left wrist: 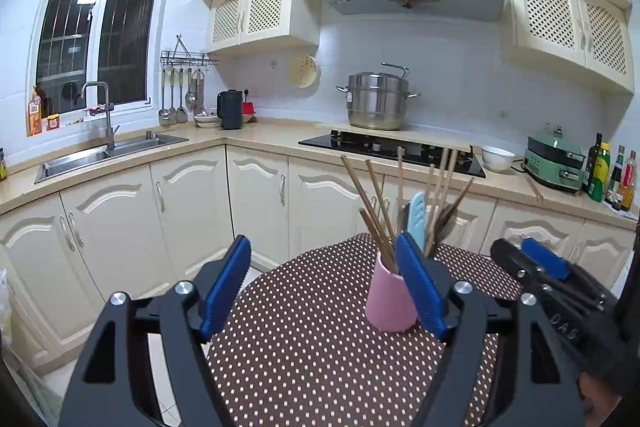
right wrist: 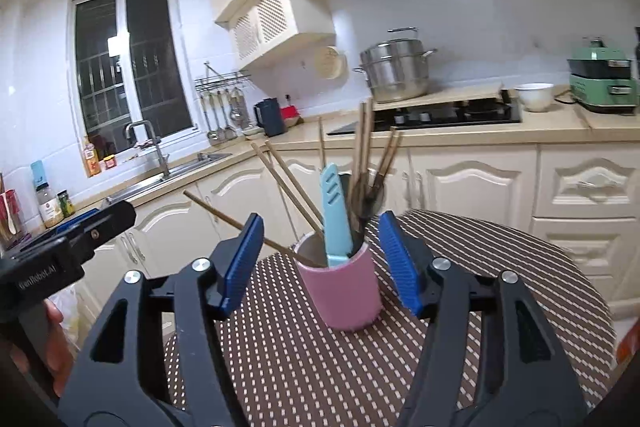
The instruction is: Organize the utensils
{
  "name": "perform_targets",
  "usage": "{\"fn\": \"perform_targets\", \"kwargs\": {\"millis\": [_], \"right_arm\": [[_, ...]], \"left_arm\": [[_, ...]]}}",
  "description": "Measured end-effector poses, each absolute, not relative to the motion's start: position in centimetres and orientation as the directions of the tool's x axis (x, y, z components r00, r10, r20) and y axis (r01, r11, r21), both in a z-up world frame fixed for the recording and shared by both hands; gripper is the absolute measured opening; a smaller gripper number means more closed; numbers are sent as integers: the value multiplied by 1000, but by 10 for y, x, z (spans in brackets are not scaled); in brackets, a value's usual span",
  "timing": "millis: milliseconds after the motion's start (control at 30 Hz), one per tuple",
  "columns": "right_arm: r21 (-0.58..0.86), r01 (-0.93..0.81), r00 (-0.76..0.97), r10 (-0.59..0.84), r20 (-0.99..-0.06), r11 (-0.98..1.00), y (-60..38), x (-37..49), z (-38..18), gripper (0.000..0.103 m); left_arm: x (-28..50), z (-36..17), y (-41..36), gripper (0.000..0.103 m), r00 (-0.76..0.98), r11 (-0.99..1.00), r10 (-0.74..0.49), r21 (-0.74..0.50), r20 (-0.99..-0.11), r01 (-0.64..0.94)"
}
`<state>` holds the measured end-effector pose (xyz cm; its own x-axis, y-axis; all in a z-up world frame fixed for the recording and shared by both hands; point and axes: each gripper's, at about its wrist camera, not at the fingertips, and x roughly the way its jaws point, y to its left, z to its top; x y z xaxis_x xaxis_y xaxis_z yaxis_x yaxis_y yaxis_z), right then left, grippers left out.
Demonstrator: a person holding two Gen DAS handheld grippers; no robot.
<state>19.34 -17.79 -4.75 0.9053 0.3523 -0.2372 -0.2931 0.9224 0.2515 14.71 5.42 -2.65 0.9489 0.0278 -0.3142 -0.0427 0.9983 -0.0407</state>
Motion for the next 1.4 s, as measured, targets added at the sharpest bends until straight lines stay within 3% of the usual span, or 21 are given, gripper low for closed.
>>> {"fn": "perform_targets", "kwargs": {"millis": [200,433,600,1033,1400], "right_arm": [[230,-247,902,310,-300,941,-186,157,-38,71],[171,-249,917,288,-275,953,-185,111,-21,85],[133,-238,923,266,-278,962,-181,90,-11,93],[21,-194,959,194,-205,981,-169,54,9,95],[35,-195,962,198,-190,980,-175,47,18,96]], "left_arm": [[114,-19,46,79,955,998,4,-65,-296,-24],[84,-14,32,80,944,1000,-11,-30,-329,2],[60,-7,31,80,951,999,-31,-36,-306,21],[26,8,32,81,971,999,-27,-26,-239,21],[12,23,22,81,984,1000,-8,12,-179,10]]}}
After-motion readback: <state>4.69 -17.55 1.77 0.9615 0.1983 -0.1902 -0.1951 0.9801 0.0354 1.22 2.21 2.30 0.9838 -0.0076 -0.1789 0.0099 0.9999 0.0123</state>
